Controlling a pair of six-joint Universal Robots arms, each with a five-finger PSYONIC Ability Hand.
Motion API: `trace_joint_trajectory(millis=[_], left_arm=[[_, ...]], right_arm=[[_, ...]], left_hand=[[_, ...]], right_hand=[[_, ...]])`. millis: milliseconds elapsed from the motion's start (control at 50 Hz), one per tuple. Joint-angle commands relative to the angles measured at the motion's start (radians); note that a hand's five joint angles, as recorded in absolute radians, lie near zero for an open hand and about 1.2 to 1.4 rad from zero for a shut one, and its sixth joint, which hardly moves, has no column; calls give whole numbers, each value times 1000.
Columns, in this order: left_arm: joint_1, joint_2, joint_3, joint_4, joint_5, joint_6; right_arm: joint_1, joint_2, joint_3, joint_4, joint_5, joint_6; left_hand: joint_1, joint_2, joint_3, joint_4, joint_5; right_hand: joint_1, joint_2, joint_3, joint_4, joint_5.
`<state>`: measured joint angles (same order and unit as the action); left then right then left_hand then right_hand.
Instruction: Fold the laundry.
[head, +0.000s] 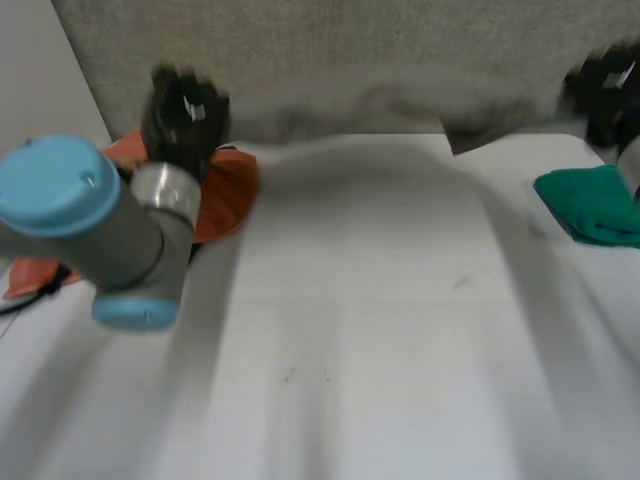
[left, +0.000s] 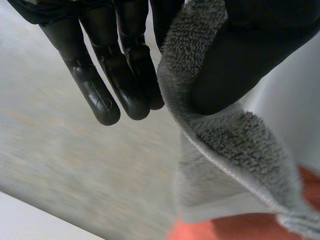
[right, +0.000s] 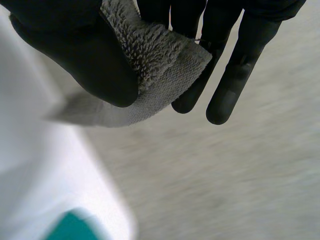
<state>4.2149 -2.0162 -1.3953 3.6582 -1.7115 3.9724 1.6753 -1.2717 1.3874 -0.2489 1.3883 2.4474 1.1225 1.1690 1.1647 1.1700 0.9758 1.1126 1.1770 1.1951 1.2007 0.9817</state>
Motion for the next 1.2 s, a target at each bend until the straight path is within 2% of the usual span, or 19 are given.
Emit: trace_joint_trajectory(millis=[20,180,220,320,500,580,640,660,740,840,1080,1140,1160,1180,1200], left_arm=[[-10,-21,-221,-20,13,-33],[-12,-76,-297,-29,36,-39],[-7,-66,-315,-33,36,-41],[0,17,-373,-53,41,-55],[86,143,-453,-101,43,-237],[129,172,-465,-182,49,-361],[168,183,-472,-254,88,-464],[189,183,-476,-282,119,-517],[243,174,-479,-309,208,-608],[269,162,-469,-308,271,-625],[252,-44,-327,-306,265,-621],[249,-90,-291,-305,256,-621],[247,-99,-283,-300,250,-621],[247,-107,-268,-294,228,-619],[247,-105,-263,-293,218,-618]], right_arm=[[-6,116,153,154,-95,-7],[-34,172,211,194,-117,-13],[-37,170,209,194,-118,-11],[-49,170,213,194,-118,-10],[-65,170,223,194,-121,-8],[-74,170,228,194,-137,-10],[-75,170,229,194,-137,-10],[-75,170,231,194,-138,-10],[-75,170,236,194,-138,-10],[-75,170,239,194,-138,-10],[-75,170,251,188,-138,-11],[-75,170,254,183,-138,-11],[-75,170,257,183,-138,-11],[-75,170,259,181,-138,-11],[-75,170,259,181,-138,-11]], left_hand=[[189,143,147,142,161],[-54,-101,-96,-102,-82],[-265,-311,-307,-312,-292],[-524,-571,-566,-572,-552],[-580,-627,-622,-628,-608],[-563,-609,-605,-610,-590],[-525,-571,-567,-572,-552],[-478,-524,-520,-525,-506],[-369,-415,-411,-416,-397],[-369,-415,-411,-416,-397],[-284,-330,-326,-331,-312],[-140,-187,-183,-188,-168],[-35,-82,-77,-83,-63],[239,193,197,192,211],[273,227,231,226,246]], right_hand=[[284,219,201,196,240],[284,219,201,196,240],[284,219,201,196,240],[284,219,201,196,240],[284,219,201,196,240],[284,219,201,196,240],[284,219,201,196,240],[284,219,201,196,240],[284,219,201,196,240],[284,219,201,196,240],[284,219,201,196,240],[284,219,201,196,240],[284,219,201,196,240],[284,219,201,196,240],[284,219,201,196,240]])
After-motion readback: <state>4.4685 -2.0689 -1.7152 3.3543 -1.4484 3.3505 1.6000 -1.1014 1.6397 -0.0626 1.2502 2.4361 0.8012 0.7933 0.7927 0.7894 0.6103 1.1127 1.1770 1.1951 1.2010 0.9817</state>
